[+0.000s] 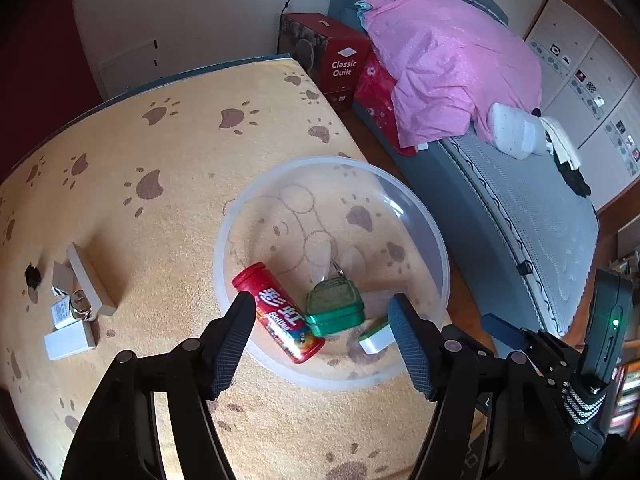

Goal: Organize rigid objects
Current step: 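Carry the keychain and tile into the clear bowl and release both, then move the left gripper to the long white box and grasp it, then grasp the long grey block with the right gripper while the left holds the white box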

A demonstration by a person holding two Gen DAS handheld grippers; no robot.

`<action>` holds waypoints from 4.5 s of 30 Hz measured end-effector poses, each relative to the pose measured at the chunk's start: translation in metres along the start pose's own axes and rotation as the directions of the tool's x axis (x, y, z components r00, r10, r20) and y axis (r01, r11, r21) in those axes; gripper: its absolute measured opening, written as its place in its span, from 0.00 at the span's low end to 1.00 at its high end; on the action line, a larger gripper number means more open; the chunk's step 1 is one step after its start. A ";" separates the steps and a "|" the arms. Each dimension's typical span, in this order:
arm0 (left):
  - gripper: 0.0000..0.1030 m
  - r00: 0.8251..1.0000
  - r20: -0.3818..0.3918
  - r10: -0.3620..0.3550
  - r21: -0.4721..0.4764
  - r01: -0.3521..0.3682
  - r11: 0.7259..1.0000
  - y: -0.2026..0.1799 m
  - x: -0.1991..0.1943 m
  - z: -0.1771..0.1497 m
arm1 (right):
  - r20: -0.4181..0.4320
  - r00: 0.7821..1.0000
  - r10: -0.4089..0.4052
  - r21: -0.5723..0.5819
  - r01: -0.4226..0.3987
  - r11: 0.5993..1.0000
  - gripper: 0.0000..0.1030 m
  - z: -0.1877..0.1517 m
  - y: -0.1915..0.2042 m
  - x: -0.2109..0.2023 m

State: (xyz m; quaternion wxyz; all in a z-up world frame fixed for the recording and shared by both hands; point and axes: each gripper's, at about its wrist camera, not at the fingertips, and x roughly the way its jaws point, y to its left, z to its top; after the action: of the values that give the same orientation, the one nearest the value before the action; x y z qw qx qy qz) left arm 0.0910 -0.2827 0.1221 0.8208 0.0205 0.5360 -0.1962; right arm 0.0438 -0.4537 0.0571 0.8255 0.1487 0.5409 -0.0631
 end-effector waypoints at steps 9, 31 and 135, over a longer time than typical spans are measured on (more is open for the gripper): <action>0.68 0.998 -0.012 0.056 -0.053 -0.056 0.997 0.019 -0.003 -0.009 | -0.002 1.000 0.020 -0.024 -0.020 1.000 0.60 0.000 0.007 0.001; 0.68 0.991 -0.046 0.123 -0.168 -0.129 0.977 0.075 -0.013 -0.036 | -0.022 0.999 0.036 -0.074 -0.038 0.997 0.66 -0.009 0.035 -0.002; 0.89 0.965 -0.081 0.251 -0.359 -0.263 0.896 0.322 -0.074 -0.158 | -0.160 0.987 0.023 -0.488 -0.100 0.867 0.44 0.023 0.359 0.119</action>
State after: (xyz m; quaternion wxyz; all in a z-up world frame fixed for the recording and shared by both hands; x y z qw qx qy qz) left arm 0.0379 0.0746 0.0633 0.8200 -0.0595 0.5690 0.0175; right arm 0.2074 -0.1141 0.0212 0.7948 -0.0460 0.5940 0.1151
